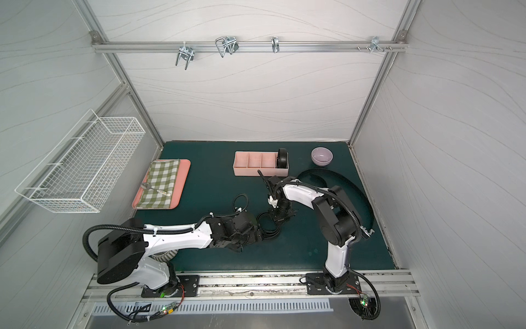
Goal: Place the belts into the storage roll
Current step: Pick up the belt from the center of the board.
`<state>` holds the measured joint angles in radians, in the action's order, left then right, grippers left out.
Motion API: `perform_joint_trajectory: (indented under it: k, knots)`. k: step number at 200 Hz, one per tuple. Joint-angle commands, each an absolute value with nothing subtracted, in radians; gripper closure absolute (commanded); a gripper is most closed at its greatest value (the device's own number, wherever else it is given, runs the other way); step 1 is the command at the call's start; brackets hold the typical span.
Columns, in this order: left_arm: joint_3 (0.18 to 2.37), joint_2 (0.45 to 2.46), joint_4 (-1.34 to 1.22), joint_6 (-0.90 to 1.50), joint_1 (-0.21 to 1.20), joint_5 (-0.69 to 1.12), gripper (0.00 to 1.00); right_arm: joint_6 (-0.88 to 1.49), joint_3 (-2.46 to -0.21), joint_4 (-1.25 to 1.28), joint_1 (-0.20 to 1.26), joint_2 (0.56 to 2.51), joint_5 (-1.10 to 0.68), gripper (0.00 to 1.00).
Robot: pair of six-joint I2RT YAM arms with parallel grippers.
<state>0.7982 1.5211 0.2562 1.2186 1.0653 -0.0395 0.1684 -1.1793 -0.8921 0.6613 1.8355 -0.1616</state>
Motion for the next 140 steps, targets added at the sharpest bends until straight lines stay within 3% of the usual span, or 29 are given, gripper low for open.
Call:
perform_joint_trajectory:
  k: [1, 81, 140]
  knots:
    - [0.845, 1.545, 0.25, 1.269, 1.041, -0.084, 0.1, 0.173, -1.163, -0.931, 0.676, 1.843, -0.183, 0.98]
    - [0.975, 1.709, 0.286, 1.201, 0.98, -0.045, 0.18, 0.186, -1.12, -0.921, 0.683, 1.814, -0.187, 0.98]
    - [1.015, 1.771, 0.313, 1.169, 0.973, -0.046, 0.32, 0.189, -1.103, -0.922, 0.694, 1.809, -0.183, 0.98]
